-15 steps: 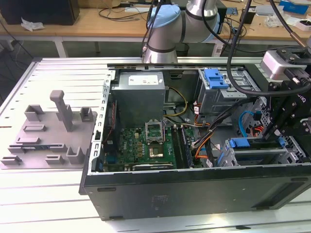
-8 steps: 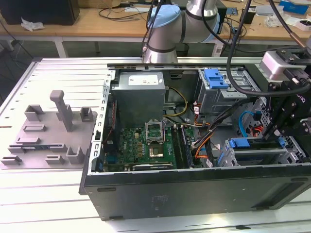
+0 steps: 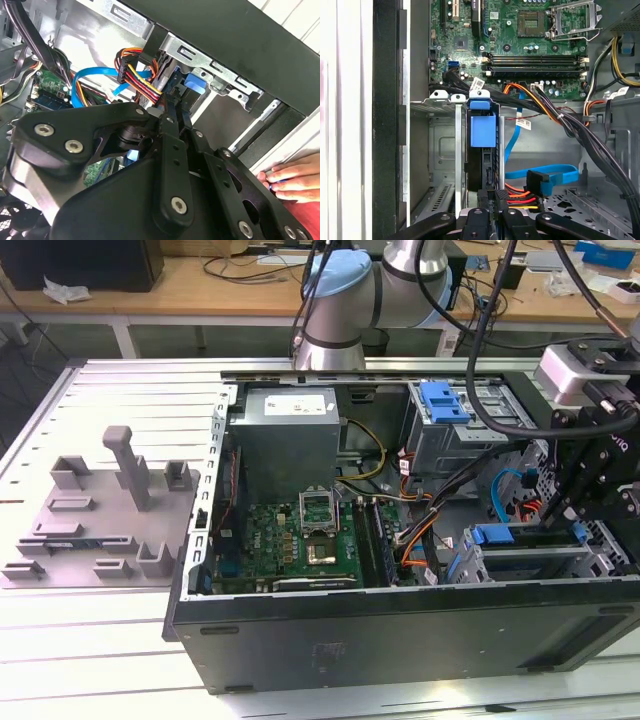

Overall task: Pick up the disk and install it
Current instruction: 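Insert the first disk wire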

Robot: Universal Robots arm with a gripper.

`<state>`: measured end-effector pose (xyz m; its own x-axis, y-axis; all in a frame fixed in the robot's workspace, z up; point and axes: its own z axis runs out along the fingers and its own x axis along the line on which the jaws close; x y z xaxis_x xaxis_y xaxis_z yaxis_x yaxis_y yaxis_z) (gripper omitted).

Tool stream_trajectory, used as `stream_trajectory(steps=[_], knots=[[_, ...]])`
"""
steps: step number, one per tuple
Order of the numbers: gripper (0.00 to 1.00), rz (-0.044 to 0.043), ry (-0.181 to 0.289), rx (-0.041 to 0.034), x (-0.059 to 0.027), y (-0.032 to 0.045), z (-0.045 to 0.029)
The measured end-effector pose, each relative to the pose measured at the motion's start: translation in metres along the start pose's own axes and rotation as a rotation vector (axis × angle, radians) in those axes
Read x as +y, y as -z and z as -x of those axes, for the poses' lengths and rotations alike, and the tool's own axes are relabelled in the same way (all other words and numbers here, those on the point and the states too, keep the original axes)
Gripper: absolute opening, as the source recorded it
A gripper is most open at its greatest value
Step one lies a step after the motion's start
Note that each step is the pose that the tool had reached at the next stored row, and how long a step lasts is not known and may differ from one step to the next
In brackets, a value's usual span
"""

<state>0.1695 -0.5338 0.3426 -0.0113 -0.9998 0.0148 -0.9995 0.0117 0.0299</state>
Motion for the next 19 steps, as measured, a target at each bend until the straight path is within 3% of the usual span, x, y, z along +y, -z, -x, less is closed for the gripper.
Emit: stream_trajectory(steps=[5, 19], knots=[[0.16, -0.0001, 0.0, 0.0013, 0.0002, 0.0077, -0.0001], [0.16, -0.0001, 0.0, 0.0013, 0.0002, 0.008, -0.0002]])
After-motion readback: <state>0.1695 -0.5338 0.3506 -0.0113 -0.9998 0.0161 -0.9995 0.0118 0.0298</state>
